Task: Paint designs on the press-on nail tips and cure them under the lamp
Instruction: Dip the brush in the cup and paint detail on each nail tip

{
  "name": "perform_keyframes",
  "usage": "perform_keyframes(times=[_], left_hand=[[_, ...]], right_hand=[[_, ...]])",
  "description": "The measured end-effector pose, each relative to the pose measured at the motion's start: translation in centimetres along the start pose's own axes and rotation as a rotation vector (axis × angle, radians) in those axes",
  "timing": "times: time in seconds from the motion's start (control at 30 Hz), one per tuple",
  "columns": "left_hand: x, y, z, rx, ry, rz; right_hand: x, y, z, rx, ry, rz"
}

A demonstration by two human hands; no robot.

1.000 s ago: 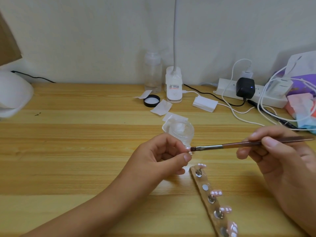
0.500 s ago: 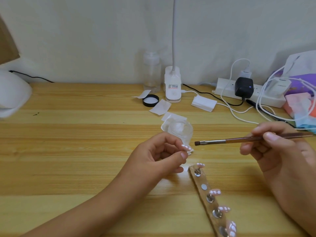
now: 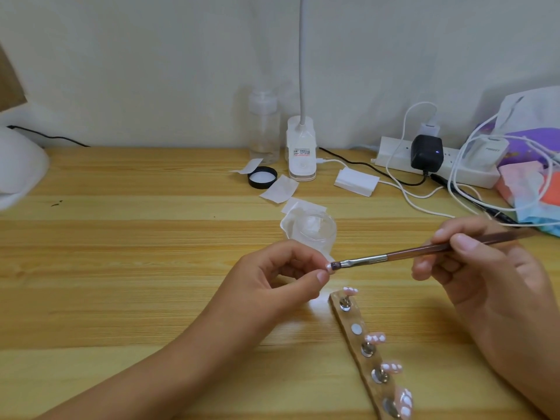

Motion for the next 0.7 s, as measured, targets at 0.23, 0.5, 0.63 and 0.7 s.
perform_keyframes(times=[0.23, 0.5, 0.63, 0.7], left_hand=[[0.2, 0.1, -0.2, 0.002, 0.017, -0.012], [0.3, 0.1, 0.1, -0.037, 0.126, -0.009], [0.4, 0.2, -0.2, -0.023, 0.014, 0.018], [0.5, 0.2, -0.3, -0.015, -0.019, 0.017]], right_hand=[[-0.8, 0.2, 0.6, -0.066, 0.133, -0.07], [-1.1, -0.1, -0.2, -0.003, 0.017, -0.081], [-0.7, 0.0, -0.2, 0.015, 0.007, -0.052], [-0.6, 0.0, -0.2, 0.02, 0.015, -0.045]])
Point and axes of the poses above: each hand's wrist, its own y-axis away from the middle knuckle, its own x-axis out of the palm, z = x × y, the point moved 9 cm from there along -y, towards the middle knuckle, and after that the axes turned 15 degrees about y, right-handed, at the moved point
